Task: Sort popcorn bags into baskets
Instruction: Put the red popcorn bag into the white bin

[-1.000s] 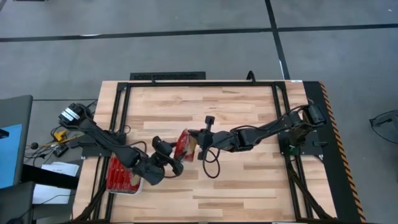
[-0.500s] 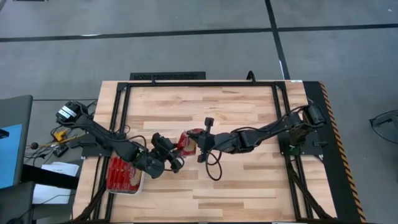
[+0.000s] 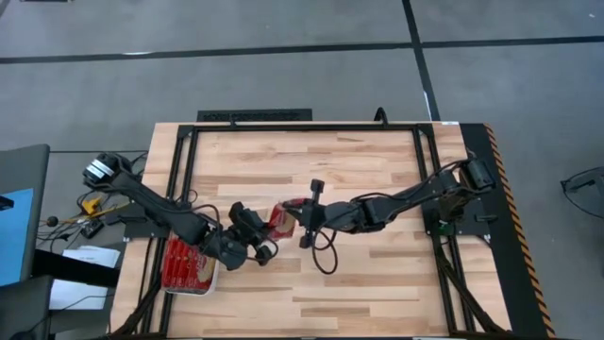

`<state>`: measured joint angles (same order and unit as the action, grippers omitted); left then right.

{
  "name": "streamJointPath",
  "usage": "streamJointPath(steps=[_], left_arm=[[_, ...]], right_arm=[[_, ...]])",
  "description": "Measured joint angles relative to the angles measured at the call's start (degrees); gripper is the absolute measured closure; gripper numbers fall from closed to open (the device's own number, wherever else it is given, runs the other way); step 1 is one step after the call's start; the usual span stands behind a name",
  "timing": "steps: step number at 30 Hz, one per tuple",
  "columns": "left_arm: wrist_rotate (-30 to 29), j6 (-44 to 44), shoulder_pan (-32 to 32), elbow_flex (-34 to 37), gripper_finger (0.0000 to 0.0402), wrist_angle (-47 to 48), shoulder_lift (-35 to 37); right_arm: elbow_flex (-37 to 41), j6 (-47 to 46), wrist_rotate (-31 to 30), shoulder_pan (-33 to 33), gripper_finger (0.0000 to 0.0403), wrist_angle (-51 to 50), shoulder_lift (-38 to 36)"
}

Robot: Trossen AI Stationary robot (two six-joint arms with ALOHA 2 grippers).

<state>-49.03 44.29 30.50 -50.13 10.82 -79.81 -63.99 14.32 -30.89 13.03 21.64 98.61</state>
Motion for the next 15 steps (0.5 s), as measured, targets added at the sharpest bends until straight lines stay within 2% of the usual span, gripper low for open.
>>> streamJointPath(steps=[3, 10, 15], left_arm=[[3.2, 6.1, 1.0, -2.5, 0.0396, 8.7, 1.4], [13.9, 30.4, 4.9, -15.5, 0.0398, 41.5, 0.8], [17.0, 42.6, 9.8, -24.4, 0.0399, 55.8, -0.2]], right_arm=[[0.0, -5.8, -0.1, -1.0, 0.0322, -2.4, 0.0], [0.0, -13.1, -0.9, -2.3, 0.022, -9.0, -0.1], [0.0, -18.1, -0.8, -3.1, 0.0164, -14.7, -0.1]])
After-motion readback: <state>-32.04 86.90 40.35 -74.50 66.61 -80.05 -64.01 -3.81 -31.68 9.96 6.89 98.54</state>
